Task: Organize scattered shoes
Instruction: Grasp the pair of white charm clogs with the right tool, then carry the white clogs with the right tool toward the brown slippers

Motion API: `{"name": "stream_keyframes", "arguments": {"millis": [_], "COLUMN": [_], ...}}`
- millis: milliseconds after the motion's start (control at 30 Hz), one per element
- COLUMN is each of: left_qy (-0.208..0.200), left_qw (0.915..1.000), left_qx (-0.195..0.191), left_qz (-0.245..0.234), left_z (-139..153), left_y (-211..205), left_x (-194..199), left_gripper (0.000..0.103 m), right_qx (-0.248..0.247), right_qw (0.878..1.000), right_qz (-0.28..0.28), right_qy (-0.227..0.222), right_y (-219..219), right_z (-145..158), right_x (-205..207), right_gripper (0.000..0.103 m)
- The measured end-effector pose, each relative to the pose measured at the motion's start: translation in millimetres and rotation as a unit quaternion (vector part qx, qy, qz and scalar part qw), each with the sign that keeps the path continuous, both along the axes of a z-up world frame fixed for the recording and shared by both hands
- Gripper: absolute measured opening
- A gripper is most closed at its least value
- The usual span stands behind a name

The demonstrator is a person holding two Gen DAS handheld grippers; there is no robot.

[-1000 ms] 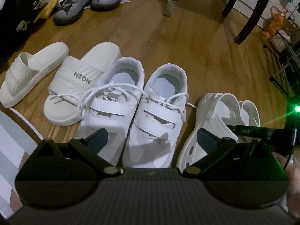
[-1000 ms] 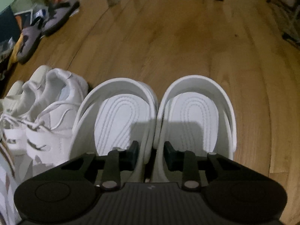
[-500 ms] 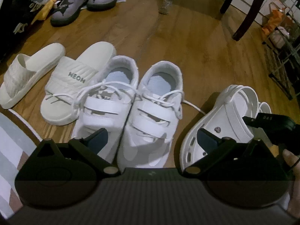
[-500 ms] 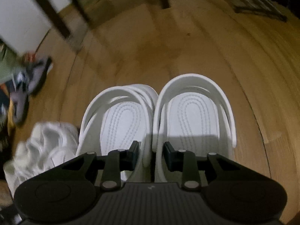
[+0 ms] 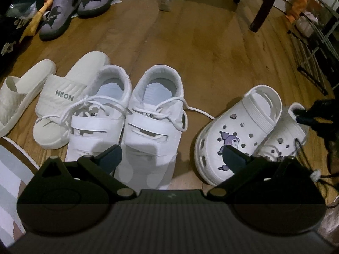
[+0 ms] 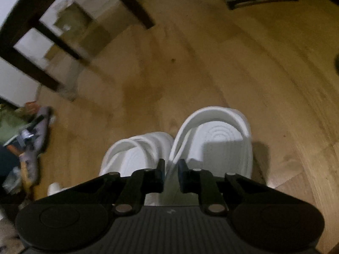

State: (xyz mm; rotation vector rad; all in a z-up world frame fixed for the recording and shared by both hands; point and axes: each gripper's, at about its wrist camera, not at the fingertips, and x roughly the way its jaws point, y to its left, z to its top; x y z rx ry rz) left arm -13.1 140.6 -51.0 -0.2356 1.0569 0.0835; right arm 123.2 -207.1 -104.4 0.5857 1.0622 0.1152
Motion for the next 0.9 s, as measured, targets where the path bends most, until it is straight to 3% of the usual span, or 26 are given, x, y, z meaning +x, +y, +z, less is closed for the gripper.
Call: {"name": "stream_keyframes", "arguments": {"millis": [33,200,267,367,533,600,700,767,833,900], "left_qy": [-0.001,-0.004,-0.005,-0.007,-0.008,-0.008,-0.011,-0.016,-0.026,-0.036], "left_qw": [1.0,0.9997,0.9995,0.999,0.9984,0.998,0.9972,0.9973,0.9977,0.9978], "left_qx": [0.002,0.012,0.016,0.022,0.018,0.006,-0.01,-0.018,-0.025,-0.032], "left_qz": [-0.003,-0.021,-0.027,-0.038,-0.053,-0.062,-0.073,-0.07,-0.058,-0.045], "left_z": [0.5,3.0,4.0,5.4,4.3,2.4,2.2,3.2,5.2,7.4], "left_y": [-1.1,-6.4,-8.6,-11.8,-18.4,-21.9,-22.9,-19.9,-11.5,-2.3], "left_x": [1.1,6.5,8.6,11.9,17.0,15.0,9.0,5.8,2.0,-2.0], "left_gripper": [0.103,0.103,0.103,0.103,0.103,0.103,0.103,0.103,0.103,0.103], "right_qx": [-0.001,0.008,0.012,-0.031,-0.078,-0.088,-0.121,-0.136,-0.137,-0.126], "right_qw": [1.0,0.997,0.996,0.986,0.963,0.957,0.945,0.94,0.94,0.943], "right_qz": [0.017,0.067,0.076,0.101,0.143,0.133,0.117,0.12,0.134,0.143], "right_qy": [0.015,0.041,0.049,0.132,0.215,0.244,0.28,0.288,0.281,0.274], "right_y": [-3.8,3.4,11.3,44.8,89.4,94.5,99.0,102.5,104.7,102.4], "right_z": [5.4,10.4,4.2,-24.1,-29.3,-31.3,-33.9,-31.4,-27.6,-25.9], "right_x": [3.6,14.0,18.6,41.0,49.1,52.0,54.2,52.8,47.6,39.4], "right_gripper": [0.064,0.067,0.073,0.078,0.091,0.088,0.07,0.06,0.039,0.035]}}
